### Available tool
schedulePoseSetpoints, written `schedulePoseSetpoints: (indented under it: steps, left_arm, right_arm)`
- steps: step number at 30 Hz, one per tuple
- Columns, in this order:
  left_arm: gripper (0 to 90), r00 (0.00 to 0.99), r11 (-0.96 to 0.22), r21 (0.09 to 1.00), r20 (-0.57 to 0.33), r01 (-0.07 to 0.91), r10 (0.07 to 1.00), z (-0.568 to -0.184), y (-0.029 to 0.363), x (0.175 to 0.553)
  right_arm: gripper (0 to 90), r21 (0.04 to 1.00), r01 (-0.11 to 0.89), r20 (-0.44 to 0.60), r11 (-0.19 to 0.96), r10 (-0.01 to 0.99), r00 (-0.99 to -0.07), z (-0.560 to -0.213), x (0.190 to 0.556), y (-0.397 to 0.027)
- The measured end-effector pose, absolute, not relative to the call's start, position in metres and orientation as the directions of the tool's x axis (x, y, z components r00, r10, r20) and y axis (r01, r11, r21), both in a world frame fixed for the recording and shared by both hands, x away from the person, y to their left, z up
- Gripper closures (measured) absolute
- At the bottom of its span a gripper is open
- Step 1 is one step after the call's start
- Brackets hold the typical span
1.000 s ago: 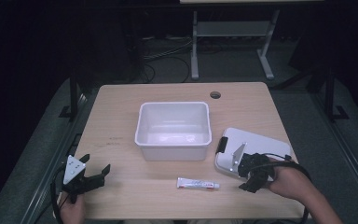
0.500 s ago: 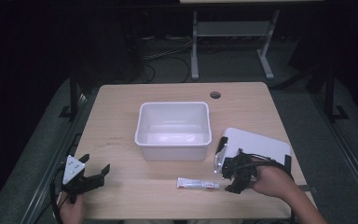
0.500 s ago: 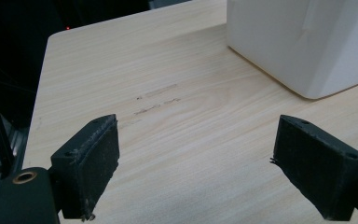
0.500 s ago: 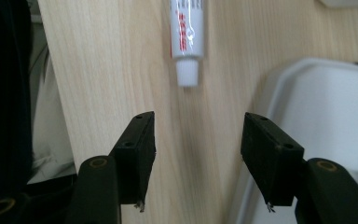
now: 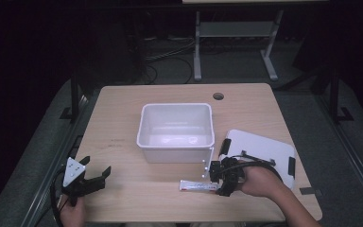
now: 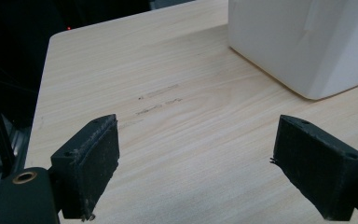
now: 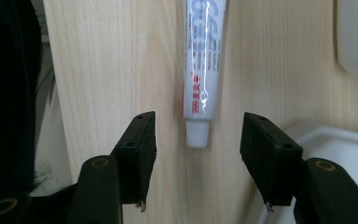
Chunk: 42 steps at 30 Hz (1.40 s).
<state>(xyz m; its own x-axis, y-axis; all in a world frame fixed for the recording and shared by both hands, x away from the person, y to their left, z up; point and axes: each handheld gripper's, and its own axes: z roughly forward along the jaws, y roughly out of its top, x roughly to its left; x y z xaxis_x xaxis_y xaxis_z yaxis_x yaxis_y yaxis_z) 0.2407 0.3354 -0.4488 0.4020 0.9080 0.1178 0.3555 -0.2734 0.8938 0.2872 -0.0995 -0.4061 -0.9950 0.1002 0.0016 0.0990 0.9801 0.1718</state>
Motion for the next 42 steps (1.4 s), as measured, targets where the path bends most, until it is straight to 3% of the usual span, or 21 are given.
schedulePoseSetpoints:
  steps: [19, 42]
  left_arm:
    - [13.8, 0.399, -0.271, 0.895, 0.117, 0.354, 0.909, -0.449, 0.337, 0.241]
    - [13.8, 0.398, -0.265, 0.898, 0.113, 0.352, 0.910, -0.449, 0.338, 0.240]
  right_arm:
    - [51.1, 0.138, 0.077, 0.050, 0.987, 0.071, -0.996, -0.417, 0.296, -0.070]
    - [58.2, 0.091, 0.039, 0.037, 0.995, 0.036, -0.999, -0.430, 0.300, -0.053]
